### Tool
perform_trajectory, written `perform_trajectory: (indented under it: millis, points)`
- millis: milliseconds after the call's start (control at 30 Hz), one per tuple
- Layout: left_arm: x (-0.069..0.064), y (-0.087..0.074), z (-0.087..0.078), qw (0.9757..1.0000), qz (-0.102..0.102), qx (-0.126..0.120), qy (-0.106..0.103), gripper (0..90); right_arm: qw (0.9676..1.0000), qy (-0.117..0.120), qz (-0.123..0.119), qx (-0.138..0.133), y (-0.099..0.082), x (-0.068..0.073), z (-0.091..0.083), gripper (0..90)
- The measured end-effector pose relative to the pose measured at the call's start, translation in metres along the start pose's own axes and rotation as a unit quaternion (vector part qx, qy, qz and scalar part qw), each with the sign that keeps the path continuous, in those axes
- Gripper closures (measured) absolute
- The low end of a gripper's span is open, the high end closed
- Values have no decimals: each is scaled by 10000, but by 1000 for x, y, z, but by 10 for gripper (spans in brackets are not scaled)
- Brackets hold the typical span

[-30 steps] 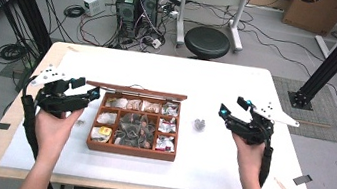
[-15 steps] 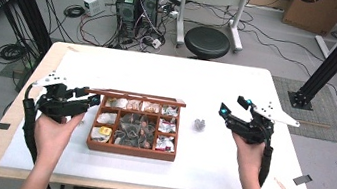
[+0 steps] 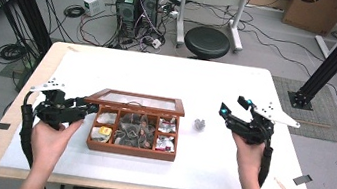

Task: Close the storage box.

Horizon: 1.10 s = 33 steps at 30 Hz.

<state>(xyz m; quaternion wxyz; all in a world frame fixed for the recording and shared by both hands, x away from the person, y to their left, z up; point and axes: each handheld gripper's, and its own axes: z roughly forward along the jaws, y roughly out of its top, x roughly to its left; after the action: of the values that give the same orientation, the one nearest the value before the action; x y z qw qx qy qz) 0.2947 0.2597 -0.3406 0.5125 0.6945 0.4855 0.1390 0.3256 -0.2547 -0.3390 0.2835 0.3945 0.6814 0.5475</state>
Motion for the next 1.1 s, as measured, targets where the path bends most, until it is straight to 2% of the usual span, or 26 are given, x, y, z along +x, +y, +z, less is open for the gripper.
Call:
perform_trajectory:
  millis: [267,700,1100]
  points:
    - [1,-11,-1,10000,-5,31,-47,478,10000,-16,16,-37,0,0,-1,322]
    - [0,-32,-2,9999,97,22,-120,492,10000,-35,14,-60,0,1,-1,322]
    - [-5,-49,-4,9994,343,38,-88,492,10000,-39,-5,-57,-1,2,-1,322]
